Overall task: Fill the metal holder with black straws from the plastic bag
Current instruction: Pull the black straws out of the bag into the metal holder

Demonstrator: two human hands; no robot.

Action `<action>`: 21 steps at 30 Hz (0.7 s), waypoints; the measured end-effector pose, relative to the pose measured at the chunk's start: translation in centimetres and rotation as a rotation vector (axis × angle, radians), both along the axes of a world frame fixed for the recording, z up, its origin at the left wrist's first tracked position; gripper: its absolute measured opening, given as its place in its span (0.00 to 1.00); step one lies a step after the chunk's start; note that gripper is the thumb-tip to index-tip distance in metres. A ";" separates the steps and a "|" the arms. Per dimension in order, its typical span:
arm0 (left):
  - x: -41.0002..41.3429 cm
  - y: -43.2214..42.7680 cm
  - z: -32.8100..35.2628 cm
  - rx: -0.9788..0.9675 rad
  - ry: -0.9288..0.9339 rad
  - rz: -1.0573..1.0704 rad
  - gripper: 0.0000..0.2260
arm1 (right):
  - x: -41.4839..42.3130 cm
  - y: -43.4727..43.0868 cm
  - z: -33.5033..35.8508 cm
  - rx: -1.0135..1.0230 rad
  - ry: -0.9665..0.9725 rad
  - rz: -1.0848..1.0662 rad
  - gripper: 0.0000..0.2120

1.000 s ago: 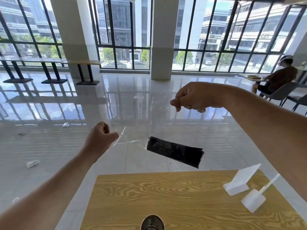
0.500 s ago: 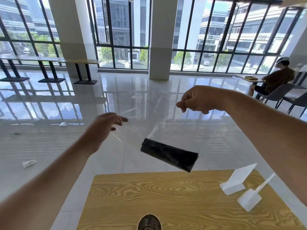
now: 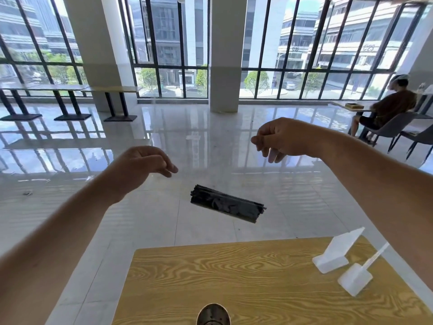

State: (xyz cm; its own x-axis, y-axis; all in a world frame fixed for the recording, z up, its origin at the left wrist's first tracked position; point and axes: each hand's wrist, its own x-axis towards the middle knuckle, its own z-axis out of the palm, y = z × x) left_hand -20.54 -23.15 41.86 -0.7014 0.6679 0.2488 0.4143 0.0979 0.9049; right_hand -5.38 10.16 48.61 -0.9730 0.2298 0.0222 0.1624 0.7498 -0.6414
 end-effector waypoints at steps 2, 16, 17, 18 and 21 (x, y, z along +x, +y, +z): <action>-0.2 0.1 -1.0 -0.006 0.034 0.133 0.09 | -0.3 -0.4 0.2 -0.021 0.006 0.005 0.15; -0.3 -0.4 -9.1 0.082 0.070 0.678 0.25 | -0.5 -3.7 1.0 0.022 -0.067 0.095 0.16; 0.0 -0.5 -10.0 0.103 0.027 0.711 0.32 | -0.5 -3.8 1.0 0.022 -0.075 0.097 0.16; 0.3 -0.6 -10.9 0.144 -0.040 0.734 0.37 | -0.5 -3.9 0.9 0.023 -0.082 0.098 0.16; 1.3 -0.6 -13.3 0.269 -0.372 0.640 0.46 | -0.4 -4.1 0.9 0.018 -0.106 0.106 0.16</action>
State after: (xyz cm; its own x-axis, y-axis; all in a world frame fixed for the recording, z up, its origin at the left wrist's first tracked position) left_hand -19.21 -23.74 28.55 -0.9983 0.0558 0.0182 0.0167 -0.0266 0.9995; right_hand -5.82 6.04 49.51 -0.9888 0.1265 -0.0791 0.1484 0.7776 -0.6110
